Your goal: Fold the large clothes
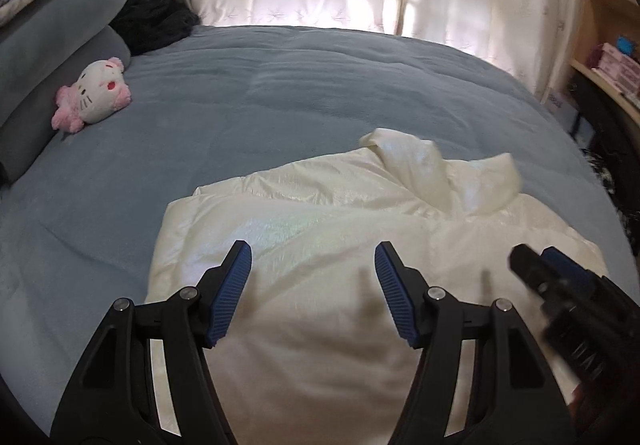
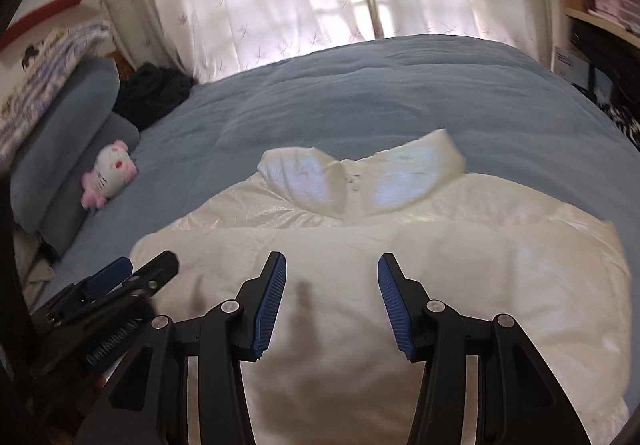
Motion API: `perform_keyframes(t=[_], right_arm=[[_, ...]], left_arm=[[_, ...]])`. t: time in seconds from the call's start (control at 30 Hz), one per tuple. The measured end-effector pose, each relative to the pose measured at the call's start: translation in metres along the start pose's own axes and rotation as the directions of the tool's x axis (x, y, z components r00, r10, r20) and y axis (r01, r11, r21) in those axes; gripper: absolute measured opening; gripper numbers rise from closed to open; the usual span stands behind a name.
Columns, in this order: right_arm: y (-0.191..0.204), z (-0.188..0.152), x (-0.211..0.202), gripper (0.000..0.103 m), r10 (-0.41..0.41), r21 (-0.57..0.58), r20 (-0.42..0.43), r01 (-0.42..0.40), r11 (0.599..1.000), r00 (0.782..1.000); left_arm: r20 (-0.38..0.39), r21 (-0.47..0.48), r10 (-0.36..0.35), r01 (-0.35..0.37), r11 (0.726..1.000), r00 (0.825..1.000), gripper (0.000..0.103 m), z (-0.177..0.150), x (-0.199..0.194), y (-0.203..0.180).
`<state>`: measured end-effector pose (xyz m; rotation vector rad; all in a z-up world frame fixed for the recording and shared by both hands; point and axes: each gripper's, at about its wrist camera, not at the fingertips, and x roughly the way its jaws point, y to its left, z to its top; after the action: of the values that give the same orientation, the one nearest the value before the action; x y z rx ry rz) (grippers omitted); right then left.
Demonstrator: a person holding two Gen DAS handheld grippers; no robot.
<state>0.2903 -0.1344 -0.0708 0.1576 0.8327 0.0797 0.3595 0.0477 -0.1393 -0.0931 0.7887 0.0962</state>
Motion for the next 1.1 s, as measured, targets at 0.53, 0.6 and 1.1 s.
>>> perform_keyframes(t=[0.53,0.6,1.1], right_arm=[[-0.077,-0.024,0.089,0.042,-0.135,0.03,0.005,0.135,0.99,0.991],[-0.075,-0.025,0.096,0.042,-0.135,0.024,0.011,0.135,0.991,0.991],[-0.116,-0.024,0.059,0.041,-0.111,0.06,-0.013,0.112,0.992,0.994]], left_arm=[[-0.014,0.078,0.149,-0.147,0.986,0.989,0.061,-0.017,0.098,0.027],[-0.015,0.074,0.15,-0.149,0.986,0.989,0.061,-0.019,0.102,0.029],[-0.035,0.063,0.076,-0.073,0.995,0.997,0.061,-0.025,0.109,0.052]])
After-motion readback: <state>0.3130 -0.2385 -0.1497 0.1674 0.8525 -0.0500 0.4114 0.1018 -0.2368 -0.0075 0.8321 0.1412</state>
